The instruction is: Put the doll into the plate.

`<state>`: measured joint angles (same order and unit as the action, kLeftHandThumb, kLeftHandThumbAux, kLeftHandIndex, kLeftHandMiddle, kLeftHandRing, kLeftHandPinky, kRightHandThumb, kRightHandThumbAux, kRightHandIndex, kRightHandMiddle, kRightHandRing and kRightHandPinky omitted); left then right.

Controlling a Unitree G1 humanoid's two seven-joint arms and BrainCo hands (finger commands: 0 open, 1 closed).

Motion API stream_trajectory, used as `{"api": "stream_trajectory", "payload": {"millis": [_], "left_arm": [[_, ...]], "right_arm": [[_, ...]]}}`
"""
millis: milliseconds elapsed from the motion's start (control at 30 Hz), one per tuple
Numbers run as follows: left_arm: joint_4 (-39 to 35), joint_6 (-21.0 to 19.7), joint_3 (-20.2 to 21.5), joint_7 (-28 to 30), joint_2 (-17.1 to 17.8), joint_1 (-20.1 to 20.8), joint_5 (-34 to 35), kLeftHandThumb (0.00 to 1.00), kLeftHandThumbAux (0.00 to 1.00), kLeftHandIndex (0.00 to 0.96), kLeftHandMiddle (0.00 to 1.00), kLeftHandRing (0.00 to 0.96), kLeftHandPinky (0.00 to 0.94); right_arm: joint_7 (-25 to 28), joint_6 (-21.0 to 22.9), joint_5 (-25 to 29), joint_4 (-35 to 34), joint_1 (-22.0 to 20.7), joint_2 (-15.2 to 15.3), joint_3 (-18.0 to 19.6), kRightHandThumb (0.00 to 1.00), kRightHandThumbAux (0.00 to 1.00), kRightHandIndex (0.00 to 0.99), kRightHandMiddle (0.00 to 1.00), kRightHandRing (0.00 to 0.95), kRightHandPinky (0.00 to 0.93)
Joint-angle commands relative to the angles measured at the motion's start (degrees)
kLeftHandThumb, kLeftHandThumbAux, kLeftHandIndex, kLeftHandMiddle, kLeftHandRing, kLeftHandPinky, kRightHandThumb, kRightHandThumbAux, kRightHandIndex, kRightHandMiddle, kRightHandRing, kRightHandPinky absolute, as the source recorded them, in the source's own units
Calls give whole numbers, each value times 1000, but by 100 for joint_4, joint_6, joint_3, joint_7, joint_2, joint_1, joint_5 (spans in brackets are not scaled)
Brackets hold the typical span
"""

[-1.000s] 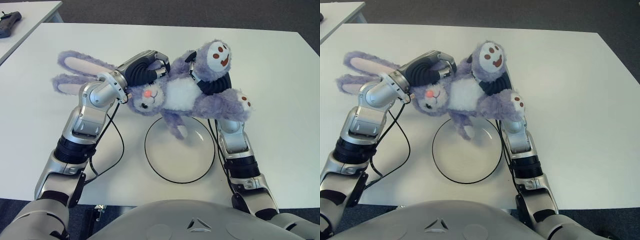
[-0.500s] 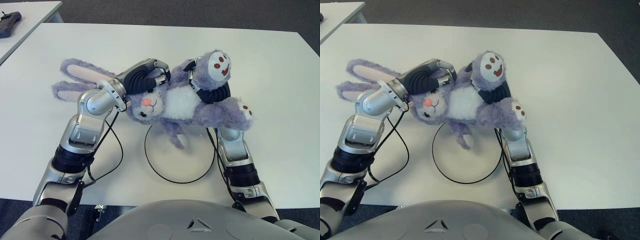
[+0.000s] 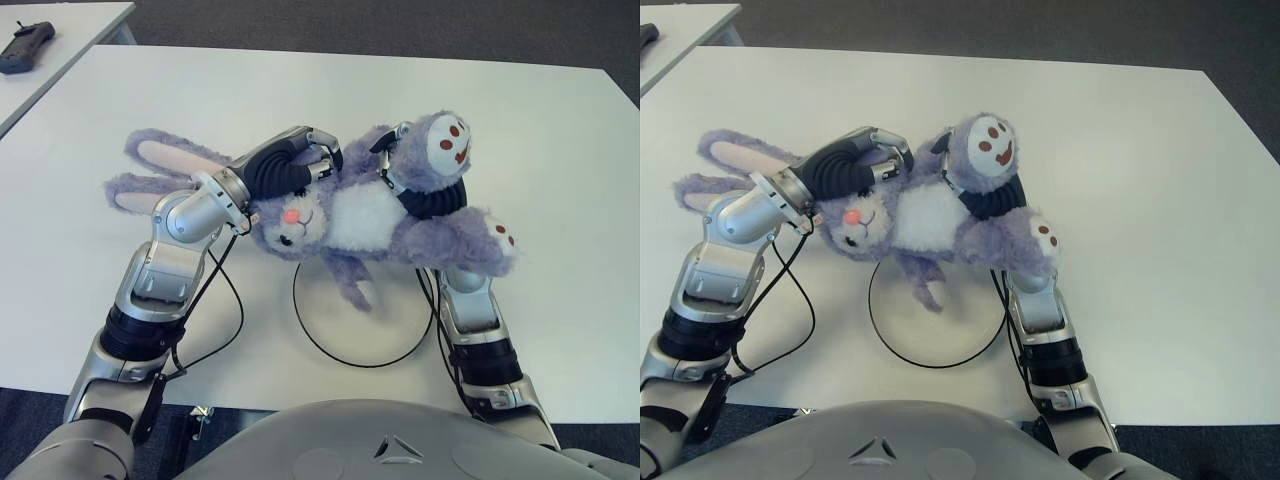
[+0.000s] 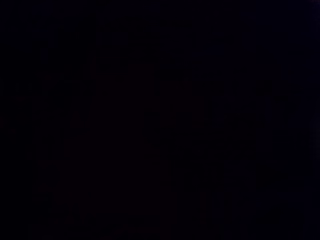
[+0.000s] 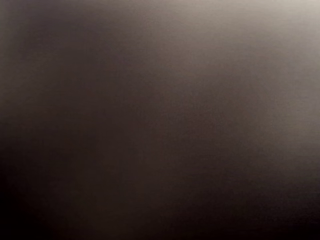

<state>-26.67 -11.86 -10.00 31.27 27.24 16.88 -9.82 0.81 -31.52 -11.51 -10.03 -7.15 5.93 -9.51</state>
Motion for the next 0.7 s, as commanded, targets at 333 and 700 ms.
{"api": "stream_trajectory", "payload": {"millis": [333, 700], "left_arm": [[-530, -222, -204, 200, -11, -375, 248, 739, 694, 444, 828, 832, 833], [-606, -123, -213, 31, -163, -736, 303, 741, 694, 442, 871, 865, 852]], "right_arm": [[54, 66, -118, -298, 676, -32, -251, 706, 715, 439, 846, 847, 851], [-237, -220, -627, -518, 1028, -82, -275, 702, 717, 439, 838, 846, 836]]}}
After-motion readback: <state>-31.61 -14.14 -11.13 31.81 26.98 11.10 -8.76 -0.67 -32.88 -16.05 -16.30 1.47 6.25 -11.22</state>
